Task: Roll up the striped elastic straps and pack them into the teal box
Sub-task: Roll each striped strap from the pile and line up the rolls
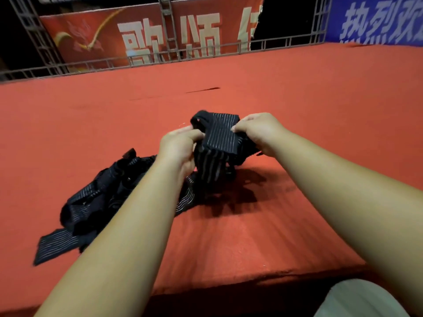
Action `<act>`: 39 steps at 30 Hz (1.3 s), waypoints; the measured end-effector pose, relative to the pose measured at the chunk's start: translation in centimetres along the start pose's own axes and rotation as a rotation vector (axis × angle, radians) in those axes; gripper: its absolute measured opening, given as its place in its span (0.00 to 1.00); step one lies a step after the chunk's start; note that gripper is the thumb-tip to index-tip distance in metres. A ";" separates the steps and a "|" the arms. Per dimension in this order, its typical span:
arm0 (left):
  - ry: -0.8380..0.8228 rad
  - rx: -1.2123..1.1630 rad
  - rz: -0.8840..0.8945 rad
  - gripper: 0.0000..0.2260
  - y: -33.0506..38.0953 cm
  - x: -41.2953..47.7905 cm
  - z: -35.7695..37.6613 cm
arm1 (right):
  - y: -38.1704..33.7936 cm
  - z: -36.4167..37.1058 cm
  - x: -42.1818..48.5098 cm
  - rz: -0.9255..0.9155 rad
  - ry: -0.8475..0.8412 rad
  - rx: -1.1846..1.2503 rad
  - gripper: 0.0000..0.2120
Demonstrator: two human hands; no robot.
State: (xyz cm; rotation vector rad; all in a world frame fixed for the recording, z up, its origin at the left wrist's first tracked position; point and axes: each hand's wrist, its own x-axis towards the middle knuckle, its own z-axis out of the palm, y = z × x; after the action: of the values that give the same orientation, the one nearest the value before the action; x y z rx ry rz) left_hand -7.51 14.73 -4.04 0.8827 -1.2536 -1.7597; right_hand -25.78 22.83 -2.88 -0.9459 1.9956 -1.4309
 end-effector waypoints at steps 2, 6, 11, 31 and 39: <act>0.012 0.006 0.056 0.13 3.4 -0.8 -1.8 | -1.7 0.9 -0.9 -0.014 -0.014 0.016 0.05; 0.081 0.125 0.126 0.14 5.9 -1.8 -6.8 | -4.9 4.1 -2.2 -0.085 -0.058 0.093 0.08; 0.249 0.210 0.179 0.15 6.8 -3.4 -13.7 | -6.9 9.4 -3.5 -0.147 -0.193 0.003 0.06; -0.101 1.351 0.508 0.23 1.3 -6.6 -10.5 | 1.1 8.3 -3.4 -0.090 -0.182 -0.475 0.17; 0.019 1.454 0.257 0.16 -3.7 -4.4 -9.1 | 3.9 6.6 -5.0 -0.019 -0.279 -0.357 0.10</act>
State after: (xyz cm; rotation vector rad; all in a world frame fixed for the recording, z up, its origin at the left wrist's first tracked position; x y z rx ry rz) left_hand 1.63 15.61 -9.64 1.3412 -2.4826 -0.3933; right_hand -18.76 23.55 -8.66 -1.2416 2.0634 -0.9035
